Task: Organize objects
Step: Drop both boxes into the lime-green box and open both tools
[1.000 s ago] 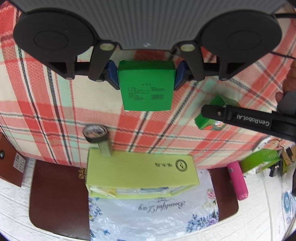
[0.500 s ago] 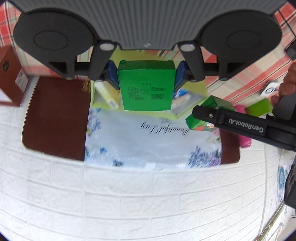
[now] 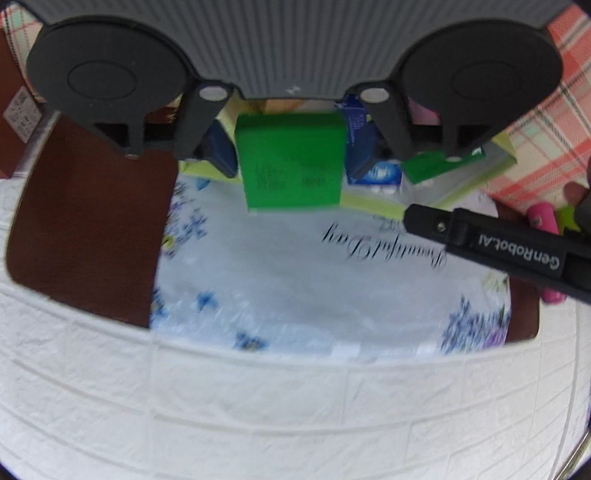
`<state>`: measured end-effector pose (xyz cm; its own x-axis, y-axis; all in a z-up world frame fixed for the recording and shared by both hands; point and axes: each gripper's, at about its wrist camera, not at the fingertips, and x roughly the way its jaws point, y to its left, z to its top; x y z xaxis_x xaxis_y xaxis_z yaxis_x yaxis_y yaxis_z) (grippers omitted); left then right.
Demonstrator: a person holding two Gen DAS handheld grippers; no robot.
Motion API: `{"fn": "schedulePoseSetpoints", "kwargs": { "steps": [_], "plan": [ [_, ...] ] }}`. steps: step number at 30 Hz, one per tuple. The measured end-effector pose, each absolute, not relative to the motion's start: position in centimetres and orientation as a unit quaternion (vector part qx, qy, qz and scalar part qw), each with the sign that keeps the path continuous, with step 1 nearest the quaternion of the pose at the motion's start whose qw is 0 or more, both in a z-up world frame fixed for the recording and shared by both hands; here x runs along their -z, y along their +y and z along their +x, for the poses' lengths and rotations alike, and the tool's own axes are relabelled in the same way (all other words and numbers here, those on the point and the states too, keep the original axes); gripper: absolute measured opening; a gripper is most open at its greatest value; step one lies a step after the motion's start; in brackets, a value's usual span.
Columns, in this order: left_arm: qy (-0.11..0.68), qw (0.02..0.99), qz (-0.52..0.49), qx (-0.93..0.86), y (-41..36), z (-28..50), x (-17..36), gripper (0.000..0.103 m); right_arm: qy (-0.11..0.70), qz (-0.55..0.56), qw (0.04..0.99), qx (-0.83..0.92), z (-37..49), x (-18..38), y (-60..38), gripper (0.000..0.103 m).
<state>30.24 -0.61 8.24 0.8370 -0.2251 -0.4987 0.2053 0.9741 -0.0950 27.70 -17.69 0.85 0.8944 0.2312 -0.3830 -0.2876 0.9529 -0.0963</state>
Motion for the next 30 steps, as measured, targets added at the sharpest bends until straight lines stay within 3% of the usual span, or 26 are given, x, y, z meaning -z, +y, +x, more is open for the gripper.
{"fn": "schedulePoseSetpoints", "kwargs": {
  "steps": [1, 3, 5, 7, 20, 30],
  "plan": [
    [0.270, 0.957, -0.016, 0.104, -0.5, 30.3, -7.5, 0.090, 0.190, -0.087, 0.969, -0.131, 27.6, -0.1, -17.5, 0.088],
    [0.282, 0.954, -0.015, 0.105, 0.0, 30.0, -6.3, 0.091, 0.184, -0.103, 0.969, -0.128, 26.8, 0.9, -17.4, 0.089],
    [0.279, 0.955, -0.022, 0.102, 0.4, 29.4, -5.8, 0.091, 0.173, -0.106, 0.972, -0.120, 25.9, 1.4, -17.5, 0.100],
    [0.276, 0.956, -0.025, 0.096, 0.7, 29.1, -5.8, 0.090, 0.161, -0.107, 0.975, -0.113, 25.0, 1.3, -17.7, 0.103],
    [0.247, 0.968, 0.003, 0.051, -1.4, 21.3, -10.0, 0.093, 0.165, -0.073, 0.978, -0.107, 18.8, -3.0, -19.8, 0.103],
    [0.269, 0.962, 0.003, 0.043, -3.1, 15.0, -8.9, 0.094, 0.190, -0.048, 0.977, -0.090, 12.0, -2.8, -21.7, 0.103]
  ]
}}
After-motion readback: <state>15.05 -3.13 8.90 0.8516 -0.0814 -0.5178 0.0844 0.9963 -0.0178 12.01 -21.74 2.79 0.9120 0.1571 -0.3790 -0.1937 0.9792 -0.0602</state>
